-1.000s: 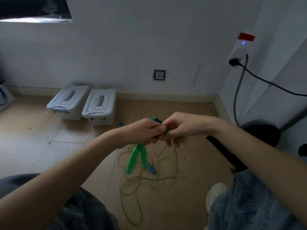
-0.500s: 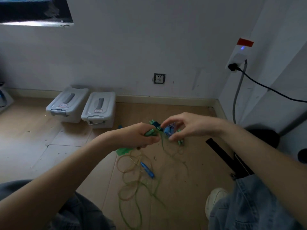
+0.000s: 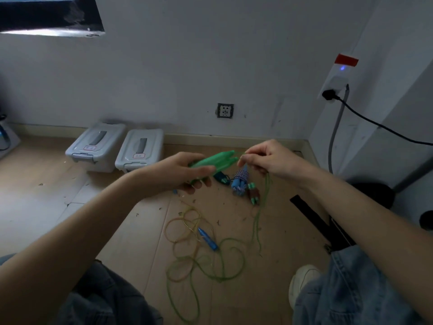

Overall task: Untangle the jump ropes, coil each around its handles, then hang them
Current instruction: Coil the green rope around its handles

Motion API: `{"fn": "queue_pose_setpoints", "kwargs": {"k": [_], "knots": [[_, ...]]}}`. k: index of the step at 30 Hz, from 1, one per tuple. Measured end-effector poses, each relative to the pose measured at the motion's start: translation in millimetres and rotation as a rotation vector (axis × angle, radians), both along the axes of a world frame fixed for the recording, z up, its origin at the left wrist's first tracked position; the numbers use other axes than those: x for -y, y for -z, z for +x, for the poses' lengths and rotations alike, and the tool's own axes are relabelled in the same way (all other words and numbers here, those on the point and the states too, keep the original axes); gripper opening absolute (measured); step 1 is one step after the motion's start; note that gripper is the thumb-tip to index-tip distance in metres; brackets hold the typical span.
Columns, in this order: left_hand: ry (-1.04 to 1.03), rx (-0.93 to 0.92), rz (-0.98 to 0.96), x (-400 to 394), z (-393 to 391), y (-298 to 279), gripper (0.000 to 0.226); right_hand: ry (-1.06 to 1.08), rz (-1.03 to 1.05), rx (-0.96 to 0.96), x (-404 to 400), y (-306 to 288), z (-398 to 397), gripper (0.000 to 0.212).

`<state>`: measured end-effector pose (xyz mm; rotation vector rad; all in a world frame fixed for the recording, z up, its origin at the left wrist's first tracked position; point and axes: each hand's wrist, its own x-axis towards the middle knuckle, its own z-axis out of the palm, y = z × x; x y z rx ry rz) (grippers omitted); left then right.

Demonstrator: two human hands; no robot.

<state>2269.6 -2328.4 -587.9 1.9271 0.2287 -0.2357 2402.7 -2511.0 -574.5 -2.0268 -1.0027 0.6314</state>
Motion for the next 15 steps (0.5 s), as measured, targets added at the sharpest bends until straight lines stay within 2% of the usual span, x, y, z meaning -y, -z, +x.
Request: {"fn": "queue_pose_setpoints", "kwargs": {"k": [2,5,8,10,11,13,15], "knots": [[-0.026,0.079,0.203,-3.1,5.5,-3.5,0.005,0.027,0.036,0.011,-2.4,0.6,-0.2,0.019],[-0.043,0.147,0.528,-11.3,9.1,-2.2,0.014,0.022,-0.048,0.082,-7.5,6.8,-1.7,0.018],[-0.078,0.094,0.789,-15.2,5.0,8.6,0.006,-0.079,-0.358,0.478,-14.5,19.0,-8.4,0.024],[-0.015,-0.012,0.852,-5.2,3.2,23.9,0.019,-0.205,-0.504,0.782,-19.8,25.7,-23.9,0.020],[0.057,-0.082,0.861,5.2,2.1,33.8,0.023,-0.305,-0.526,0.872,-21.9,30.0,-35.0,0.015],[0.227,-0.187,0.873,31.9,-1.9,56.0,0.025,-0.528,-0.585,0.889,-23.9,39.4,-55.7,0.009],[0.373,-0.239,0.825,53.1,-7.3,72.3,0.026,-0.688,-0.618,0.807,-21.0,48.8,-64.8,0.010]]}}
